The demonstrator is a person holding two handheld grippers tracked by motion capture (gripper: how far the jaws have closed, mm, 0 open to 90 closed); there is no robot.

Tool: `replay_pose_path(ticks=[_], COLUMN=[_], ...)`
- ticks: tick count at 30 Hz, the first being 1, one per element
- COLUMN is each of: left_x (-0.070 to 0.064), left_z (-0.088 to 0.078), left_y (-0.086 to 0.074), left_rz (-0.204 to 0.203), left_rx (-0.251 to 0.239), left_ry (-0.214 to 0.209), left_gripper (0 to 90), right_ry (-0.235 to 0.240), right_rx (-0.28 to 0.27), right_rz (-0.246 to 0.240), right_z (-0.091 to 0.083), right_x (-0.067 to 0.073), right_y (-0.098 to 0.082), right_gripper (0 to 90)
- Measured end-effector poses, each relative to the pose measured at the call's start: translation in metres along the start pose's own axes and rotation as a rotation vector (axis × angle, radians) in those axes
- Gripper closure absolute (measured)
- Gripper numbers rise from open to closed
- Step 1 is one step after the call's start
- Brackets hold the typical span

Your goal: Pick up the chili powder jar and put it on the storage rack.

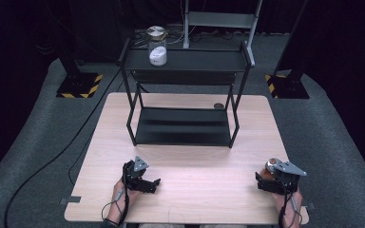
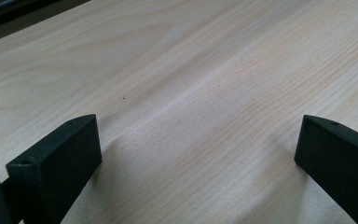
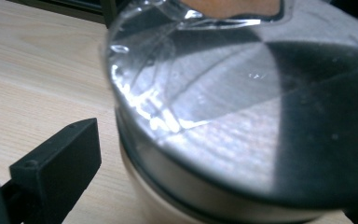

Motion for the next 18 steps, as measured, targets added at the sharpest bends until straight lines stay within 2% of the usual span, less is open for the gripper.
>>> replay_pose_path(ticks=[5,7,14,18], left_x=[0.0,0.0,0.0,0.0], left_z=[0.0,0.0,0.0,0.0], left_y=[0.0,0.0,0.0,0.0], left_rz=[0.0,0.0,0.0,-0.001], left_rx=[0.0,0.0,0.0,0.0], left_ry=[0.0,0.0,0.0,0.0], left_gripper=[0.0,0.0,0.0,0.0], right_ry=[0.01,0.022,0.036,0.044], right_rx=[0.009,0.005,0.022,0.016], right_rz=[0.001,0.003,0.007,0.021], right_z=[0.0024,0.0021,0.0053,0.0052], right_x=[-0.0019,-0.0034,-0.0068,-0.0085], right_y=[0.0005,-0.0007,-0.0027,-0.005], right_gripper=[0.0,10.9,27.7,30.1])
Point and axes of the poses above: each handheld gripper's, and its own axes: z roughly forward along the jaws, y roughly out of its top, x roughly to its left, the point moved 5 cm from there along z, roughly forward along the jaws, and after that the axes turned 5 degrees about x, right-handed, at the moved point
